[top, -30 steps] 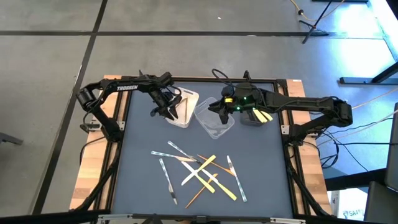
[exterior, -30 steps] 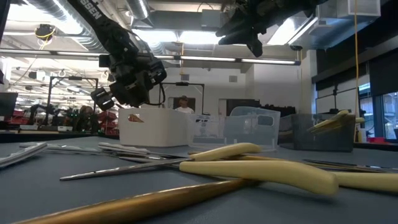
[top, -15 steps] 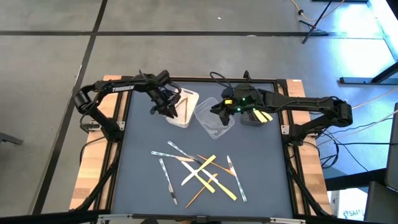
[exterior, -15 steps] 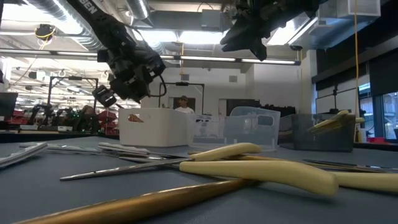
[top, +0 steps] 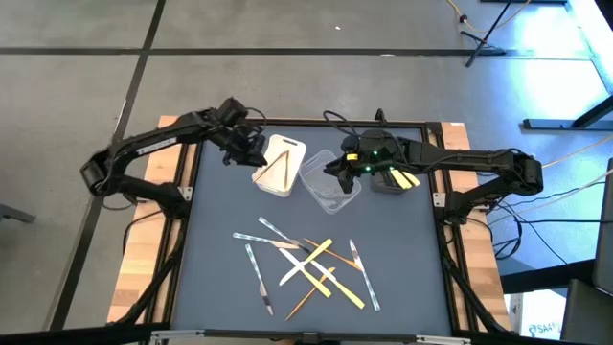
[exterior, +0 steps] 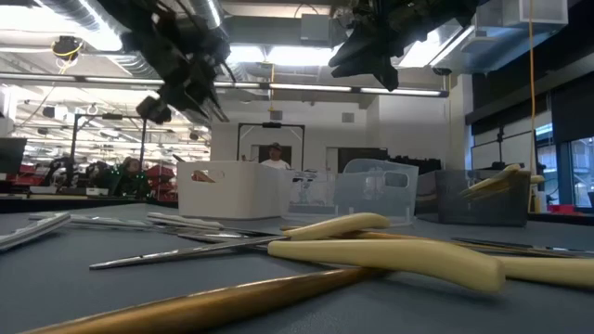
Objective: Sort silverware by color (type)
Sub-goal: Put the green knife into the transparent bin
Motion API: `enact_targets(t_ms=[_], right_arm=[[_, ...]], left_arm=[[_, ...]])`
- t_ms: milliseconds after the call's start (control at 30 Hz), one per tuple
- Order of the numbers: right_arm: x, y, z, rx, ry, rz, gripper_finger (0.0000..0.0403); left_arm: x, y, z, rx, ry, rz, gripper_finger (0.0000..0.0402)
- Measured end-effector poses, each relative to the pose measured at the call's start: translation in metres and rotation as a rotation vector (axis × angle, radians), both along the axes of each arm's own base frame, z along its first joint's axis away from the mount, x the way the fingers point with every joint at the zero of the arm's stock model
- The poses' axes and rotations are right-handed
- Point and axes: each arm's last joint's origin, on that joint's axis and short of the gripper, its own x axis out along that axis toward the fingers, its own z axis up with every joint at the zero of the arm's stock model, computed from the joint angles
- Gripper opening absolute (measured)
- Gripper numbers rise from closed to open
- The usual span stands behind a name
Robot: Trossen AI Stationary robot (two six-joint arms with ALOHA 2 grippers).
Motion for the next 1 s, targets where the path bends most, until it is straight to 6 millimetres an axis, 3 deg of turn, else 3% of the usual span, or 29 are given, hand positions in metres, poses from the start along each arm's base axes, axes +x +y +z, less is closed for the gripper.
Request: enact_targets(t_ms=[400, 667, 1000], right_arm=[[0.0, 0.0, 0.0, -0.001, 0.001, -0.002, 0.0081], [0.0, 0.0, 0.0, -0.001, 0.001, -0.002, 0.0081], [0.0, 0.0, 0.0, -0.001, 0.001, -0.002, 0.0081]], left_arm=[[-0.022, -0.035, 0.042, 0.243, -0.09, 0.022, 0.0104], [-0.021, -0.072, 0.055, 0.472, -0.137, -0.183, 0.0104], [-0.009, -0.117, 0.055, 0.56, -0.182, -0.451, 0.0104]])
